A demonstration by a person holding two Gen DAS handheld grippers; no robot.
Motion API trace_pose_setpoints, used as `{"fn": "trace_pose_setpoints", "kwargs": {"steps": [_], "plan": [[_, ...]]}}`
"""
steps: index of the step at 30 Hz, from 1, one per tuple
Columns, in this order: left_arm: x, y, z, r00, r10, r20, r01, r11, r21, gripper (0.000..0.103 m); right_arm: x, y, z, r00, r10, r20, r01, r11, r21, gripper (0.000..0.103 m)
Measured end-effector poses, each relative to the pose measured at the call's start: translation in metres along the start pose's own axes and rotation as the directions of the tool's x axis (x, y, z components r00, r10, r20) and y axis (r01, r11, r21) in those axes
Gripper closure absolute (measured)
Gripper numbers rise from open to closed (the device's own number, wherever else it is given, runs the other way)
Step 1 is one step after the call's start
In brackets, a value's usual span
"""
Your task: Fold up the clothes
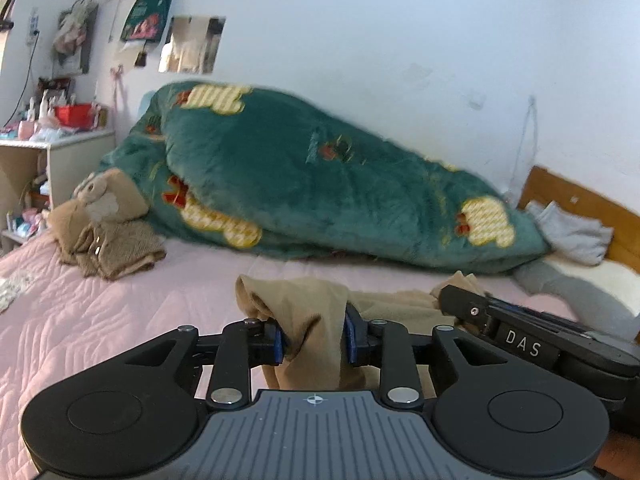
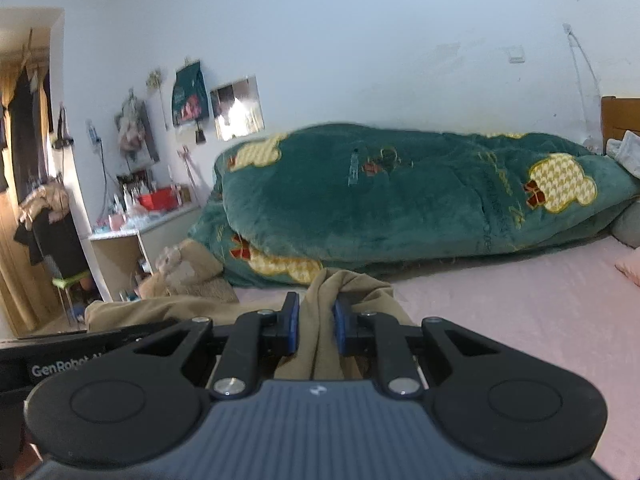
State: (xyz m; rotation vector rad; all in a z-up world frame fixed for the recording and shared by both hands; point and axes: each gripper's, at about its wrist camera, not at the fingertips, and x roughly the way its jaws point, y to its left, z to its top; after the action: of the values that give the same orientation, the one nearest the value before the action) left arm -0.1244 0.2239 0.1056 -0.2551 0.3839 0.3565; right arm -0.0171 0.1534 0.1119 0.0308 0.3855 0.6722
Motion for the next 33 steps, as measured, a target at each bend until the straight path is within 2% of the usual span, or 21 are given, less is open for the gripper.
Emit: {"fn": "trace_pose_setpoints", "kwargs": {"steps": [4,7,10,11,14,15,16,18,20,22,24,25,28,30,31,33], "plan": [[0.058,0.008,-0.032,0.992,0.005,-0.128,-0.006,1.000,-0.010,0.072,0.042,-0.011,-0.032,0.991,-0.073,-0.108,0.069,0.997,-0.040,0.085],[0.101,0.014,-0.065,0.974,-0.010,-0.227,0.007,1.000,-0.014,0.072,0.074,-0.035,-0.069,0.964,-0.147,-0.220,0.142,0.989,-0.040,0.084],[0.131,0.019,-0.099,0.955,-0.037,-0.295,0.025,0.999,-0.046,0.073,0.081,-0.058,-0.098,0.924,-0.247,-0.292,0.224,0.968,-0.109,0.077],[0.138,0.021,-0.109,0.950,-0.043,-0.310,0.027,0.998,-0.055,0.073,0.077,-0.064,-0.101,0.919,-0.255,-0.302,0.233,0.967,-0.106,0.074],[0.137,0.019,-0.120,0.954,0.016,-0.300,-0.011,1.000,0.018,0.072,0.055,-0.084,-0.102,0.930,-0.213,-0.300,0.212,0.977,-0.035,0.059],[0.136,0.018,-0.123,0.955,0.036,-0.296,-0.025,0.999,0.043,0.072,0.047,-0.089,-0.101,0.936,-0.170,-0.310,0.179,0.984,0.001,0.052],[0.131,0.020,-0.122,0.956,0.054,-0.288,-0.041,0.998,0.050,0.072,0.042,-0.093,-0.102,0.936,-0.120,-0.330,0.136,0.990,0.025,0.048],[0.119,0.028,-0.119,0.957,0.091,-0.276,-0.078,0.995,0.056,0.066,0.039,-0.088,-0.115,0.913,-0.042,-0.405,0.056,0.998,0.024,0.043],[0.107,0.036,-0.118,0.953,0.128,-0.276,-0.116,0.991,0.059,0.058,0.041,-0.076,-0.133,0.888,-0.031,-0.459,0.033,0.999,-0.004,0.043],[0.097,0.043,-0.119,0.951,0.120,-0.286,-0.112,0.993,0.045,0.057,0.047,-0.065,-0.152,0.863,-0.059,-0.502,0.044,0.998,-0.041,0.043],[0.094,0.051,-0.122,0.946,0.113,-0.305,-0.107,0.994,0.037,0.053,0.053,-0.057,-0.167,0.843,-0.041,-0.536,0.026,0.999,-0.035,0.043],[0.092,0.054,-0.124,0.943,0.110,-0.315,-0.105,0.994,0.033,0.051,0.055,-0.054,-0.173,0.841,-0.023,-0.541,0.012,1.000,-0.024,0.043],[0.095,0.054,-0.133,0.935,0.171,-0.310,-0.146,0.984,0.102,0.049,0.060,-0.047,-0.185,0.843,0.000,-0.538,-0.010,1.000,-0.015,0.044],[0.100,0.051,-0.135,0.930,0.198,-0.310,-0.156,0.976,0.154,0.049,0.066,-0.045,-0.189,0.845,-0.017,-0.535,-0.003,0.999,-0.037,0.057],[0.103,0.050,-0.137,0.927,0.211,-0.310,-0.161,0.970,0.180,0.049,0.065,-0.045,-0.190,0.846,-0.016,-0.533,-0.006,0.999,-0.038,0.060],[0.106,0.051,-0.132,0.941,0.171,-0.291,-0.132,0.980,0.148,0.049,0.063,-0.045,-0.187,0.855,-0.013,-0.519,-0.010,0.999,-0.041,0.069]]}}
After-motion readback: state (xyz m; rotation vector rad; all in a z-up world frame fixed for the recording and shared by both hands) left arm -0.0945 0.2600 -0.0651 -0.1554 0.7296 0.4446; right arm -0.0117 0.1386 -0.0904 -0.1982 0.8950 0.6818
